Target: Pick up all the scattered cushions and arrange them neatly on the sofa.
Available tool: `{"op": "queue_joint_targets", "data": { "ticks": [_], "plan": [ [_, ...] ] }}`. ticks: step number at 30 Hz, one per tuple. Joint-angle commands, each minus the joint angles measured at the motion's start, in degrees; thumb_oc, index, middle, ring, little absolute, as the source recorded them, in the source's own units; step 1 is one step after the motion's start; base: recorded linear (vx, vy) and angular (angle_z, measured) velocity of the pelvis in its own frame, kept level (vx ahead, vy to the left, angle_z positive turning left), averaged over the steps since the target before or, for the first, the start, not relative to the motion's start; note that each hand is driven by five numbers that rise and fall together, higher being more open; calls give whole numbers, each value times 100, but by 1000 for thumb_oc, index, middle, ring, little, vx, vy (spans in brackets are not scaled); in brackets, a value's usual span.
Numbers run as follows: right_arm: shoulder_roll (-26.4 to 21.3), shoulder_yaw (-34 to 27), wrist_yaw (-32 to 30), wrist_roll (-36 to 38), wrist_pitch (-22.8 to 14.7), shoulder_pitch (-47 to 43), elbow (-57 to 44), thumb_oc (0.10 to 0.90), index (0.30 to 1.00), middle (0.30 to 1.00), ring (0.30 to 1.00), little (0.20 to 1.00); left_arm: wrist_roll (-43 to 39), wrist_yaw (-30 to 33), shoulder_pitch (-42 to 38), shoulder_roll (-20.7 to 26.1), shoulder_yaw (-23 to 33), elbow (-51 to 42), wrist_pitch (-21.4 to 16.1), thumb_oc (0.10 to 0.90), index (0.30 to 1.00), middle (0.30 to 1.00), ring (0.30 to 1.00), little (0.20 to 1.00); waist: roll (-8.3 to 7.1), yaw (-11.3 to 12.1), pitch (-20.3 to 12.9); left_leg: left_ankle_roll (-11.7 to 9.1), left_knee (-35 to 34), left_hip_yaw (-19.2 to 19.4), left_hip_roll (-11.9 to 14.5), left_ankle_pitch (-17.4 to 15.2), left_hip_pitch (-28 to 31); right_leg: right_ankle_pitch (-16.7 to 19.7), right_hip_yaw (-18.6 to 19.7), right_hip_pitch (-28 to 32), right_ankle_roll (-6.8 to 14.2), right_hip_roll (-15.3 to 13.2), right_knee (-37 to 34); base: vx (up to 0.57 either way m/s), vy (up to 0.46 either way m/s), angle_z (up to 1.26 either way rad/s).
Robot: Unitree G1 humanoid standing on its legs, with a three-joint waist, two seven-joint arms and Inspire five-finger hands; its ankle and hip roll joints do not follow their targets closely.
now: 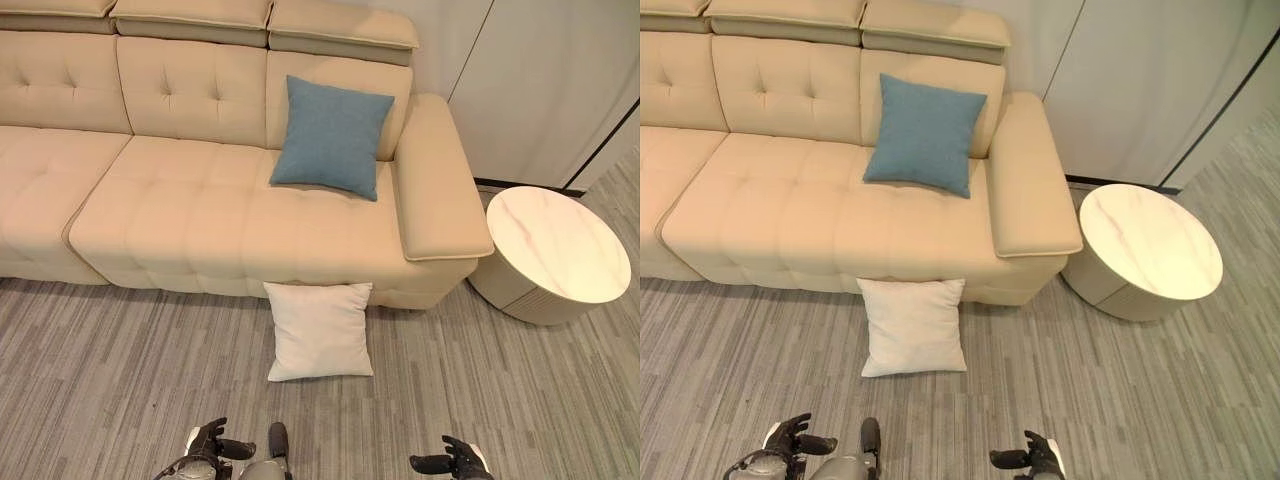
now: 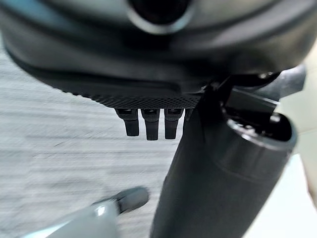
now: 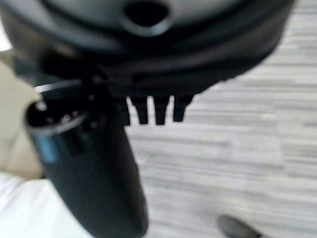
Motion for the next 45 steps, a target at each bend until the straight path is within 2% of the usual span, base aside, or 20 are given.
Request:
{"op": "queue_joint_targets", "data": {
  "ticks": [1, 2, 4, 5, 7, 8, 9, 16, 20, 21, 22, 23, 24, 26, 28, 29, 33, 35, 41, 45],
  "plan": [
    [-347, -8, -98, -44, -140, -187, -383, 800, 900, 900, 900, 900, 33, 88, 131, 89, -117, -242, -113, 800, 900, 900, 900, 900, 34, 71, 99, -234, 617, -271, -16, -629, -374, 1166, 134, -338, 244, 89, 345, 146, 116, 31],
    [-343, -3, -96, -45, -146, -226, -427, 800, 900, 900, 900, 900, 19, 111, 82, 107, -148, -262, -130, 800, 900, 900, 900, 900, 156, 15, 153, -189, 487, -361, -27, -720, -130, 1168, 3, -677, 155, -64, 506, 151, 115, 30],
    [-351, -1, -92, -41, -146, -234, -432, 800, 900, 900, 900, 900, 12, 109, 63, 93, -157, -245, -138, 800, 900, 900, 900, 900, 176, -24, 183, -188, 449, -433, -60, -738, -42, 1086, -76, -704, 98, -133, 378, 173, 36, 19],
    [-386, -6, -100, -46, -152, -241, -475, 800, 900, 900, 900, 900, 29, 109, 38, 79, -171, -224, -152, 800, 900, 900, 900, 900, 240, -83, 221, -217, 355, -580, -76, -781, 113, 821, -89, -869, -81, -112, -73, 186, -10, 20],
    [-388, -5, -100, -45, -152, -240, -476, 800, 900, 900, 900, 900, 30, 110, 38, 77, -171, -223, -153, 800, 900, 900, 900, 900, 243, -96, 238, -221, 350, -593, -76, -784, 135, 813, -104, -839, -83, -111, -79, 162, -53, 26],
    [-460, -24, -107, -17, -147, -253, -526, 800, 900, 900, 900, 900, 100, 103, 34, 45, -195, -143, -170, 800, 900, 900, 900, 900, 200, -207, 297, -285, 349, -757, -169, -875, 270, 943, 176, -992, -119, -111, -1201, 238, -123, 31],
    [-484, -31, -99, -9, -140, -259, -533, 800, 900, 900, 900, 900, 132, 104, 27, 41, -187, -89, -165, 800, 900, 900, 900, 900, 178, -218, 328, -309, 355, -818, -186, -912, 321, 1027, 250, -953, -105, -97, -1422, 238, -123, 40],
    [-503, 0, -98, -16, -172, -203, -534, 800, 900, 900, 900, 900, 186, 94, 95, -24, -140, 107, -165, 800, 900, 900, 900, 900, 107, -206, 226, -423, 243, -874, -148, -943, 440, 1068, 87, -643, -147, -26, -1805, 88, -115, 18],
    [-511, -30, -103, 50, -222, -186, -556, 800, 900, 900, 900, 900, 180, 83, 69, -62, -186, 125, -163, 800, 900, 900, 900, 900, 142, -268, 216, -579, 218, -976, -49, -904, 404, 993, -1, -563, -254, 92, -1921, 43, -125, 14],
    [-532, -54, -115, 106, -256, -167, -598, 800, 900, 900, 900, 900, 176, 75, 7, -96, -252, 87, -174, 800, 900, 900, 900, 900, 149, -304, 278, -696, 486, -1038, -29, -912, 242, 936, -29, -511, -331, 134, -2020, 20, -125, 24],
    [-532, -55, -115, 106, -257, -168, -597, 800, 900, 900, 900, 900, 176, 75, 5, -97, -253, 87, -174, 800, 900, 900, 900, 900, 150, -313, 278, -697, 509, -1048, -28, -922, 226, 936, -40, -510, -333, 135, -2023, -1, -118, 36],
    [-551, -60, -115, 123, -281, -160, -629, 800, 900, 900, 900, 900, 176, 70, -26, -116, -297, 61, -183, 800, 900, 900, 900, 900, 148, -334, 309, -749, 666, -1022, -3, -950, 116, 902, -75, -482, -386, 149, -2070, -28, -111, 43],
    [-608, -87, -134, 172, -300, -176, -612, 800, 900, 900, 900, 900, 144, 54, -104, -158, -362, -12, -182, 800, 900, 900, 900, 900, 119, -365, 402, -856, 1237, -889, 64, -979, -195, 852, -208, -402, -468, 126, -2143, -29, -110, 58],
    [-624, -94, -150, 196, -312, -180, -598, 800, 900, 900, 900, 900, 140, 57, -127, -173, -389, -35, -179, 800, 900, 900, 900, 900, 107, -380, 441, -873, 1535, -818, 118, -988, -372, 836, -262, -358, -499, 113, -2182, -24, -69, 61],
    [-657, -111, -169, 252, -281, -152, -555, 800, 900, 900, 900, 900, 113, 60, -173, -199, -443, -75, -176, 800, 900, 900, 900, 900, 109, -403, 458, -825, 1480, -475, 342, -867, -591, 796, -440, -147, -515, 141, -2359, 49, -36, 57],
    [-657, -110, -169, 252, -281, -147, -556, 800, 900, 900, 900, 900, 113, 60, -168, -199, -444, -77, -176, 800, 900, 900, 900, 900, 111, -396, 470, -828, 1484, -471, 346, -880, -570, 793, -434, -124, -515, 145, -2367, 104, 11, 40],
    [-609, -109, -178, 252, -249, -108, -545, 800, 900, 900, 900, 900, 123, 42, -146, -119, -421, -56, -146, 800, 900, 900, 900, 900, 126, -303, 351, -844, 643, -456, 447, -413, -805, 576, -393, 56, -463, 298, -2370, 188, 78, 8],
    [-560, -99, -182, 199, -236, -53, -546, 800, 900, 900, 900, 900, 141, 54, -83, -115, -394, -28, -107, 800, 900, 900, 900, 900, 108, -323, 279, -803, 600, -494, 395, -385, -717, 530, -349, 83, -433, 283, -2273, 245, 175, 10],
    [-440, -79, -141, 100, -167, -56, -538, 800, 900, 900, 900, 900, 126, 66, -40, 45, -265, -64, -111, 800, 900, 900, 900, 900, 19, -251, 222, -564, 518, -295, 181, -655, -380, 545, -157, -228, -164, -100, -1381, 157, 193, -29],
    [-406, -77, -114, 112, -156, -110, -540, 800, 900, 900, 900, 900, 93, 64, -66, 142, -252, -210, -128, 800, 900, 900, 900, 900, 60, -262, 297, -392, 539, -247, 119, -801, -240, 764, -62, -629, -32, -279, -556, 102, 154, -25]
  ]
}}
